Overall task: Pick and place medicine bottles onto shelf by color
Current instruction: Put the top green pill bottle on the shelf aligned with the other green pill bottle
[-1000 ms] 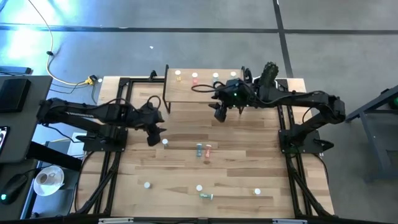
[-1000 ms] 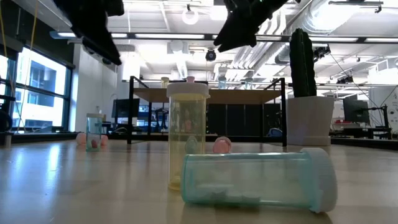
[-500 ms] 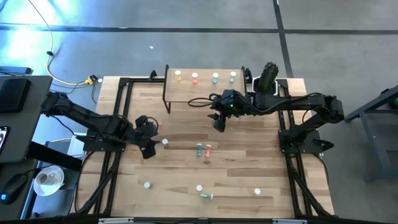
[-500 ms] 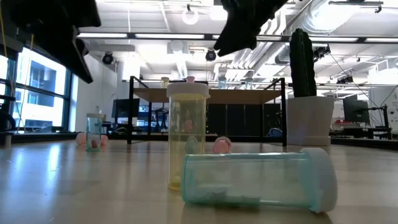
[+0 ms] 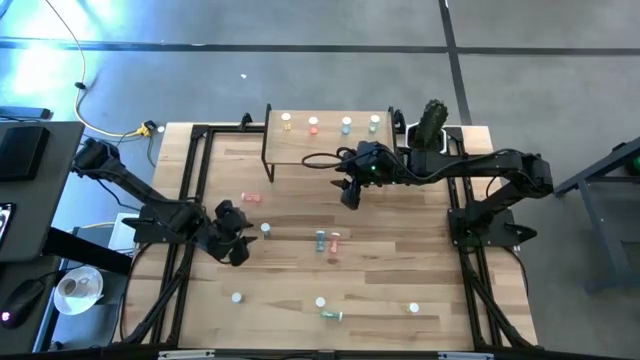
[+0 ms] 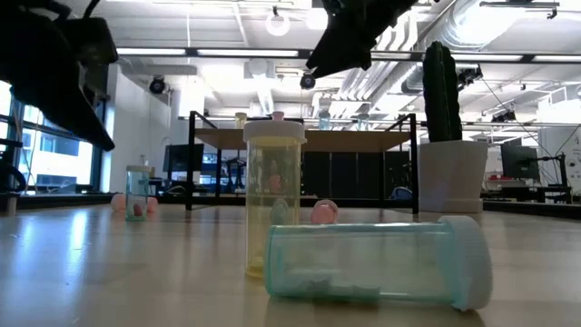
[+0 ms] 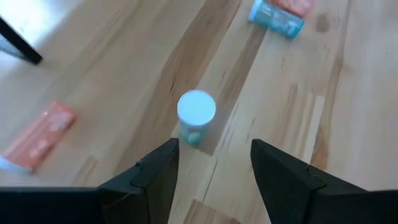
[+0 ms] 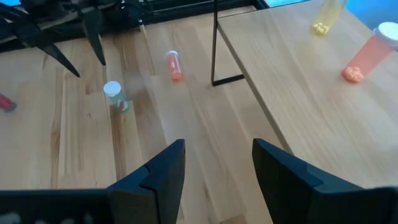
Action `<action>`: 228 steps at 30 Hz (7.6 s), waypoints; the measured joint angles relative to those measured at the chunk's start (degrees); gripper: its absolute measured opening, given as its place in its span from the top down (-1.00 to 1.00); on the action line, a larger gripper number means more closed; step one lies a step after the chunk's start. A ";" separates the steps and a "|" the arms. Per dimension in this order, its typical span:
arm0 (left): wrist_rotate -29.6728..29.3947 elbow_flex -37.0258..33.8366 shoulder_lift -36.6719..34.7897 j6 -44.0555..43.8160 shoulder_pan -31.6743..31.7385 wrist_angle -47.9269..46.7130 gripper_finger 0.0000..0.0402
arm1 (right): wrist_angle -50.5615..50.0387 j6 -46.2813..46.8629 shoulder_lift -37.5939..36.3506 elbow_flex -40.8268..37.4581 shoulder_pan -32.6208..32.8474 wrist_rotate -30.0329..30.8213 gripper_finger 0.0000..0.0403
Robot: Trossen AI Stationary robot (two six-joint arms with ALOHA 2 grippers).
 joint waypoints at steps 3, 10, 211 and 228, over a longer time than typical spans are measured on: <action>-0.18 -2.75 0.00 -1.32 -0.52 2.82 0.06 | 0.00 0.00 0.00 0.00 0.00 0.00 0.11; -1.73 -9.28 0.02 -1.98 -1.43 12.73 0.06 | 0.00 0.00 -0.02 0.00 0.00 0.02 0.11; 22.76 20.54 24.30 44.71 30.90 26.84 0.06 | 6.04 -8.81 -10.67 -12.74 -19.17 1.20 0.46; 22.65 20.54 24.30 46.17 30.90 26.89 0.06 | 0.35 -7.21 -16.02 -13.16 -17.58 4.92 0.46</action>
